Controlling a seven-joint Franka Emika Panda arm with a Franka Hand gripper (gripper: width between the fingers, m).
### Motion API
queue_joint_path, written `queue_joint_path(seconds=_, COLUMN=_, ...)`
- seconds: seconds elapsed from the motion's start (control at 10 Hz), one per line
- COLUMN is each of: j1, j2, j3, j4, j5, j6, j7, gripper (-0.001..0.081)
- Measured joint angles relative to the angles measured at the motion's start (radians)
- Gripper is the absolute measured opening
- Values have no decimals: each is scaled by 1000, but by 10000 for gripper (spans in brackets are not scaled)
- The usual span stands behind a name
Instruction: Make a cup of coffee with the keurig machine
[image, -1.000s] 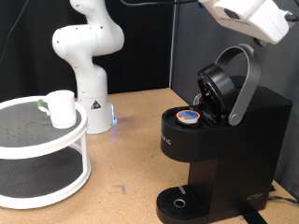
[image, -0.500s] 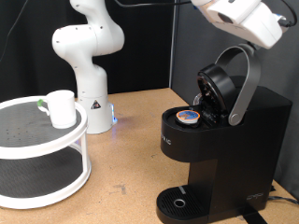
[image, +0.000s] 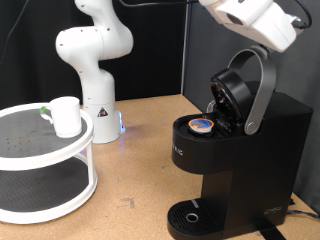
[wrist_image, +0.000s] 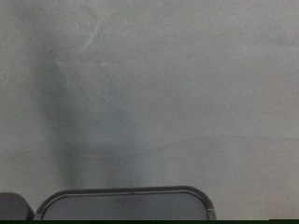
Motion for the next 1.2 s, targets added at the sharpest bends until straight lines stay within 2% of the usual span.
queue_joint_path(seconds=1.2, j1=-98, j2=-14, j3=-119, j4=1, j5=-31, j6=-186, j7=-129, gripper=1)
